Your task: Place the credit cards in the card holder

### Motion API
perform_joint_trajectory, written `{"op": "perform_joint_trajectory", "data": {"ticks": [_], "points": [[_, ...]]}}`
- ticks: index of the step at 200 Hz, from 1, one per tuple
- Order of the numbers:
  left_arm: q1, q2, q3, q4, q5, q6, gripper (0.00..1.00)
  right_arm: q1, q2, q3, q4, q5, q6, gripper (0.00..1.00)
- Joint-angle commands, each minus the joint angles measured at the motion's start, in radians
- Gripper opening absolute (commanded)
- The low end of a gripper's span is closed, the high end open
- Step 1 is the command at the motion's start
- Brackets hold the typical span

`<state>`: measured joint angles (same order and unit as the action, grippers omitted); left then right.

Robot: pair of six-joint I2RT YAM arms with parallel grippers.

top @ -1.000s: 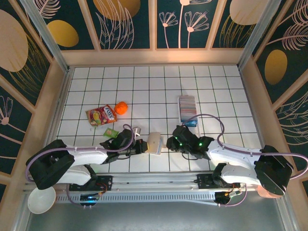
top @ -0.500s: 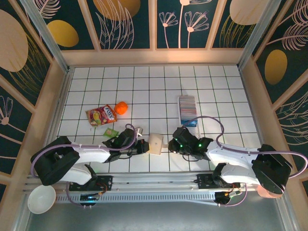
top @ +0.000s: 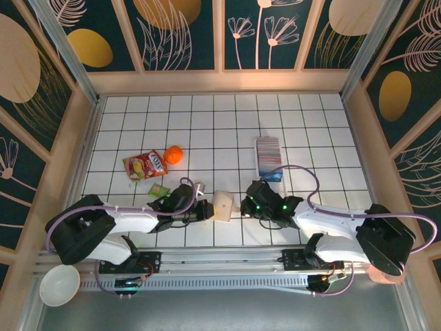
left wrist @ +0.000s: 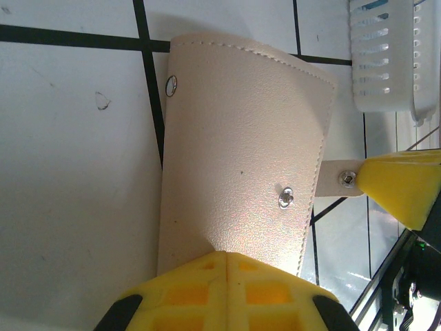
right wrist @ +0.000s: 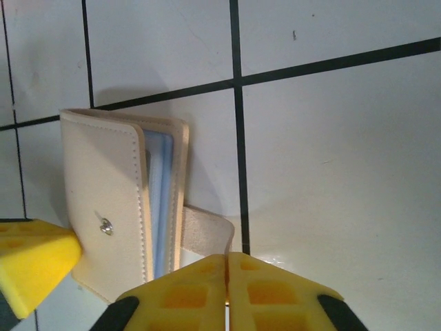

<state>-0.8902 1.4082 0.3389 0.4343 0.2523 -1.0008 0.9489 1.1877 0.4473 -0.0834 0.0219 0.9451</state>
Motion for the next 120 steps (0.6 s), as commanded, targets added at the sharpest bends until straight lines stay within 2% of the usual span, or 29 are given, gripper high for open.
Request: {"op": "perform_joint_trajectory", "data": {"ticks": [1, 57, 92, 120], "points": [[-0.002, 0.018, 0.006, -0.008, 0.005, -0.009, 0.0, -0.004, 0.006, 0.029, 0.052, 0.0, -0.008, 0.0], [-0.002, -0.01, 0.027, -0.061, -0.006, 0.003, 0.0, 0.004, 0.072, 0.063, 0.161, -0.085, 0.005, 0.0], [-0.002, -0.028, 0.085, -0.179, -0.101, 0.03, 0.0, 0.008, 0.139, 0.089, 0.192, -0.101, 0.004, 0.0], [-0.002, -0.003, 0.104, -0.139, -0.098, 0.023, 0.0, 0.012, 0.172, 0.101, 0.202, -0.112, 0.009, 0.0]]}}
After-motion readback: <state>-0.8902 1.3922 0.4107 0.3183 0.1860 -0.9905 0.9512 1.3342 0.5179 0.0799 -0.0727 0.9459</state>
